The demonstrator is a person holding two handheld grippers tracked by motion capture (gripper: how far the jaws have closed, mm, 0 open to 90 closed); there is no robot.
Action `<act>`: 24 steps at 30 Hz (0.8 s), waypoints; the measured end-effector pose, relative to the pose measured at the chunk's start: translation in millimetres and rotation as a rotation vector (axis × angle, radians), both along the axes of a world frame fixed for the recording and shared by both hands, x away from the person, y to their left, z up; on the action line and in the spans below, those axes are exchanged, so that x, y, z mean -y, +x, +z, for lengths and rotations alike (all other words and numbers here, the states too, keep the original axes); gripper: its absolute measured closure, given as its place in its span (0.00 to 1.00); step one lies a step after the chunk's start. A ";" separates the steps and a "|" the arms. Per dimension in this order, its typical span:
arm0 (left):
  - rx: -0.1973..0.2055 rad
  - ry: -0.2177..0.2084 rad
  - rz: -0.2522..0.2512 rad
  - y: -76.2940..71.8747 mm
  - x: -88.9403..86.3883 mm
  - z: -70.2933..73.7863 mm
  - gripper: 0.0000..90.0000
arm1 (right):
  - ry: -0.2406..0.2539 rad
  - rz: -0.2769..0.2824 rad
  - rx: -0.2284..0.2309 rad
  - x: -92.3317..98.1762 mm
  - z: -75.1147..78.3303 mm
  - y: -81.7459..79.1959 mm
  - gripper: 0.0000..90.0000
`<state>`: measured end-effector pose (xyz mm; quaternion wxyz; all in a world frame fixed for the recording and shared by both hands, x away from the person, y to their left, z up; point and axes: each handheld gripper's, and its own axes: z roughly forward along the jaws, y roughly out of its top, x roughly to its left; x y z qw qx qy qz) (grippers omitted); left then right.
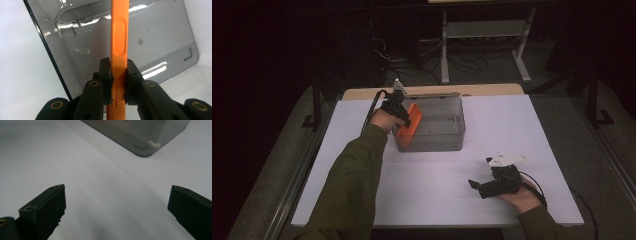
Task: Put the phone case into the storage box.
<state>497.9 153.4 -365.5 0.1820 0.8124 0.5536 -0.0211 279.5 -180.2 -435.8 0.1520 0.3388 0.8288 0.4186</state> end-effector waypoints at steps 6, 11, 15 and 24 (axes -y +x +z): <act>0.003 0.006 0.002 0.0 0.8 -0.2 0.87 | 0.000 -0.001 0.000 -0.1 -0.1 0.0 0.01; 0.006 0.005 0.002 -0.3 1.3 0.4 0.85 | 0.000 -0.003 -0.002 0.2 0.1 -0.2 0.01; 0.008 0.003 0.001 -0.3 0.9 0.7 0.84 | 0.000 -0.001 0.000 0.0 0.0 -0.1 0.01; 0.051 0.004 0.003 0.6 -2.4 12.4 0.76 | 0.001 -0.001 0.001 -0.2 -0.1 0.0 0.01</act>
